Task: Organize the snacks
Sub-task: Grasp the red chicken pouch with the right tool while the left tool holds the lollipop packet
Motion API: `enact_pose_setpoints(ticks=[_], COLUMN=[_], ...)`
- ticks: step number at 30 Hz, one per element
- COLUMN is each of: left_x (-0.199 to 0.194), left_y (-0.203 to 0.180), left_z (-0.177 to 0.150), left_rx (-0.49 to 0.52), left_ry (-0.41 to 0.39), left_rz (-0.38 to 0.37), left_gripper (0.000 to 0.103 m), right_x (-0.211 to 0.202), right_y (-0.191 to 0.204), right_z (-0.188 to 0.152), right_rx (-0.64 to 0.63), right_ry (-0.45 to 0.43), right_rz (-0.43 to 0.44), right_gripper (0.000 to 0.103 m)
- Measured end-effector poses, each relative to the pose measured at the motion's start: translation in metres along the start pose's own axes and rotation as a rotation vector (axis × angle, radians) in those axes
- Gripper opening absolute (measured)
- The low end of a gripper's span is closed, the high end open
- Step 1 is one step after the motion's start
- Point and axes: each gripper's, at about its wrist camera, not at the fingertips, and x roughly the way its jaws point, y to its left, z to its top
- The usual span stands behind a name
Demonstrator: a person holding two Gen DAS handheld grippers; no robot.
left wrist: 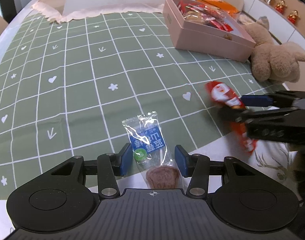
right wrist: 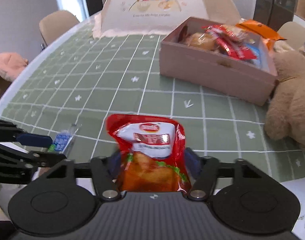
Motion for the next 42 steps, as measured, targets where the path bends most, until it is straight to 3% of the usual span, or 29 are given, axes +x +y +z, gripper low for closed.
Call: enact_pose_setpoints(ticks=[1,3,6,7,8,9,11,13,14,20,24,29,33,39,42], left_x=[0.001,0.002,0.003,0.002,0.001,0.000,0.004,0.009,0.010,0.012,0.012,0.011,0.010,0.010,0.011], left_y=[-0.002,-0.005,-0.004,-0.004,-0.005,-0.007,-0.012,-0.013,-0.014,-0.009,-0.008,-0.007,-0.006,-0.006,-0.006], left_z=[0.001,0.003,0.004,0.005,0.006,0.007,0.011,0.012,0.012,0.013,0.012,0.010,0.009,0.010,0.009], left_rx=[0.003,0.020,0.010,0.005,0.007,0.013,0.030,0.034,0.031,0.005,0.003,-0.005,-0.005,-0.005,-0.005], left_ry=[0.003,0.003,0.003,-0.003,-0.009,-0.013,-0.005,0.011,0.009,0.007,0.003,-0.004,-0.011,-0.009,-0.014], left_rz=[0.009,0.018,-0.033,-0.055,-0.073,-0.082,-0.077,-0.071,-0.071,-0.085,-0.089,-0.096,-0.098,-0.101,-0.105], left_gripper=[0.051,0.046,0.040,0.021,0.015,0.016,0.016,0.016,0.016,0.016,0.017,0.017,0.017,0.017,0.017], right_x=[-0.004,-0.013,-0.024,-0.027,-0.028,-0.030,-0.030,-0.029,-0.030,-0.019,0.001,0.012,0.012,0.011,0.011], right_y=[-0.002,-0.008,-0.015,-0.017,-0.020,-0.022,-0.028,-0.032,-0.033,-0.040,-0.051,-0.049,-0.041,-0.036,-0.030], right_z=[0.001,0.004,0.008,0.009,0.008,0.007,0.002,-0.003,-0.007,-0.015,-0.012,-0.012,-0.012,-0.007,-0.011], right_rx=[0.012,0.031,0.048,0.052,0.053,0.053,0.053,0.070,0.075,0.069,0.116,0.112,0.095,0.162,0.128], right_ry=[-0.007,-0.027,-0.060,-0.068,-0.073,-0.077,-0.068,-0.041,-0.049,-0.054,-0.031,-0.033,-0.016,0.024,0.013], right_rz=[-0.002,0.003,-0.002,-0.009,-0.016,-0.015,0.034,0.092,0.100,0.026,0.042,0.020,0.006,0.097,0.143], right_gripper=[0.037,0.032,0.026,0.026,0.026,0.026,0.032,0.071,0.078,0.078,0.079,0.092,0.093,0.093,0.093])
